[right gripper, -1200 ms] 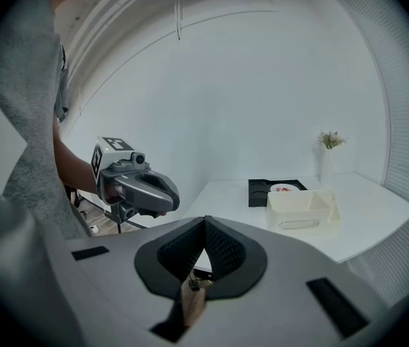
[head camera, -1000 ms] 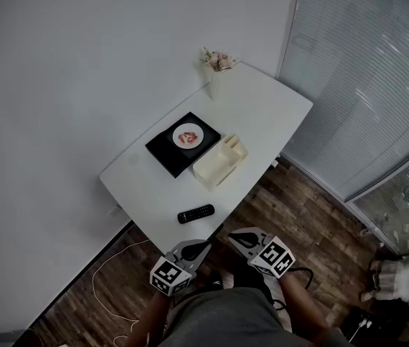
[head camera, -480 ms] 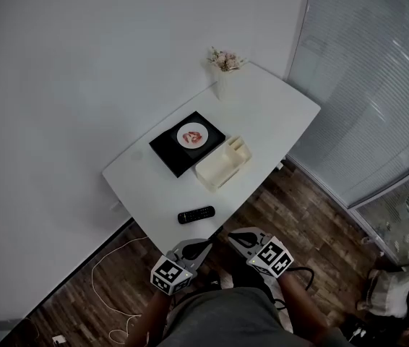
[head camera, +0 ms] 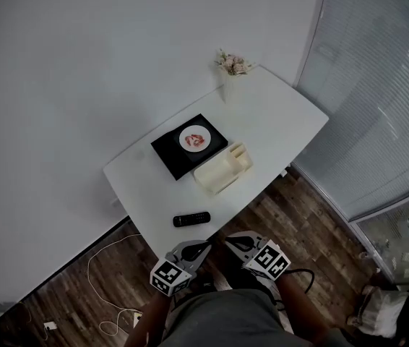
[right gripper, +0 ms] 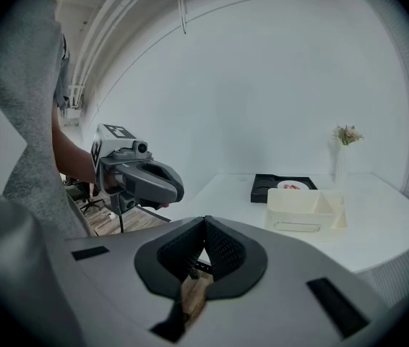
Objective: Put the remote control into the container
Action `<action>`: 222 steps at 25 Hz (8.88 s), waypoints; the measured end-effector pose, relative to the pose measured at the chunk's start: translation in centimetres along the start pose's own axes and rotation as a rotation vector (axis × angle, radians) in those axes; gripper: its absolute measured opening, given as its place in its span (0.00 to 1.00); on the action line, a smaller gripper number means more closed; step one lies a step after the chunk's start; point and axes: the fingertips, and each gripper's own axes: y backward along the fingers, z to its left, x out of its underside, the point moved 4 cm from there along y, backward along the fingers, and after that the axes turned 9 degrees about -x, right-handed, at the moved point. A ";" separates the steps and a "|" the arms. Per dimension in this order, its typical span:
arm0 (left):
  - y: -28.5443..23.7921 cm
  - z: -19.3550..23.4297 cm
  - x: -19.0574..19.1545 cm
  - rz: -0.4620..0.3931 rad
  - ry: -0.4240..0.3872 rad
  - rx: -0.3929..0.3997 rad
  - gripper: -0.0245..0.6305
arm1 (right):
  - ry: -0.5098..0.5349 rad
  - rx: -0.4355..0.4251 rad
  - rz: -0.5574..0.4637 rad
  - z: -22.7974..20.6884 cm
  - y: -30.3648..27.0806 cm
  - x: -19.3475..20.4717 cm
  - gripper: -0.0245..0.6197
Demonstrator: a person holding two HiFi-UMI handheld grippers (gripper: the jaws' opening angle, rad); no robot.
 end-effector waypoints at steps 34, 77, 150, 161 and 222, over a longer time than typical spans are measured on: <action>-6.0 -0.9 -2.8 -0.036 0.094 -0.303 0.04 | 0.155 -0.271 0.060 -8.0 2.5 -0.2 0.06; -6.2 9.9 -2.0 -0.039 0.096 -0.198 0.04 | 0.148 -0.157 0.166 -12.3 -4.0 -0.9 0.06; -12.2 13.7 14.4 0.841 -0.658 0.170 0.35 | -0.001 -0.144 0.276 -11.9 -6.0 5.1 0.06; -12.1 13.7 14.4 0.835 -0.638 0.159 0.33 | -0.007 -0.159 0.284 -11.6 -6.3 5.5 0.06; -9.2 13.2 3.9 0.054 0.351 0.077 0.33 | -0.071 -0.102 0.198 -13.7 -5.6 4.2 0.06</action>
